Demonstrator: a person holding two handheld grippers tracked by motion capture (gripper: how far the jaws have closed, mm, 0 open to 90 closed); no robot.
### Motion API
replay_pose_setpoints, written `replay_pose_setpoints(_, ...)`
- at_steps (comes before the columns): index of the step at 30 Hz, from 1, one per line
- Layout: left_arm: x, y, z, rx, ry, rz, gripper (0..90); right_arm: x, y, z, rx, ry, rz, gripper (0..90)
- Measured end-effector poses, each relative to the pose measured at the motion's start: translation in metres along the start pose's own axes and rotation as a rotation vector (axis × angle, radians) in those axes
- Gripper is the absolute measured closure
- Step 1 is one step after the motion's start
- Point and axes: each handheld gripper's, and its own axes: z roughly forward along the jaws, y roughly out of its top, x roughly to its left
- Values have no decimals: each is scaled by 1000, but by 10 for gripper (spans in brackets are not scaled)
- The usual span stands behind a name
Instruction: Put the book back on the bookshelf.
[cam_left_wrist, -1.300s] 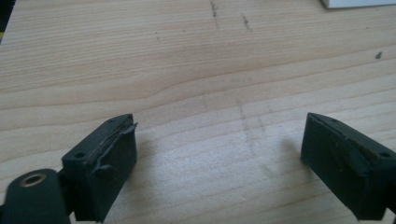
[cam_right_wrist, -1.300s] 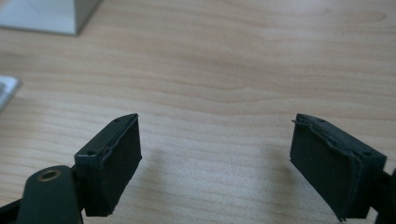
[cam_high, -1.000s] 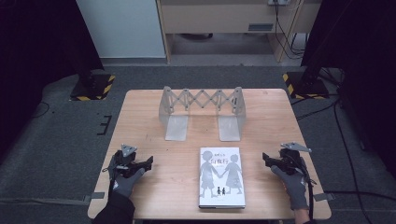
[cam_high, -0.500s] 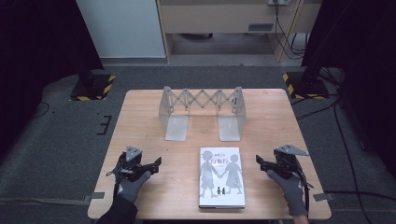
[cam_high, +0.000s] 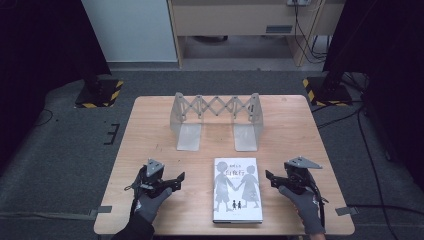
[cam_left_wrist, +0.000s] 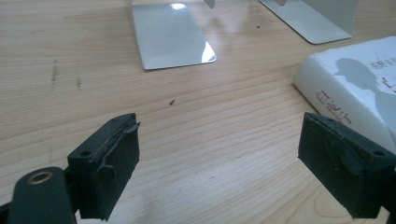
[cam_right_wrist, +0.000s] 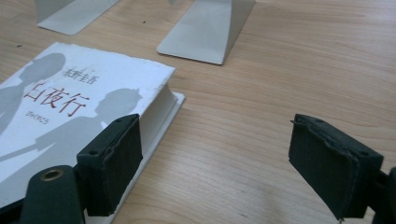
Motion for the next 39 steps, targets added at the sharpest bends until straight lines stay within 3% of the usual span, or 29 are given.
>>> replay_pose_setpoints(25,-60,-4,23,42,-137,84,131,35,-5,7,5,106,-9,190)
replay_pose_setpoints(39,-86,-3,38,69,-176,119,132,48,-9,14,30,148,-35,201)
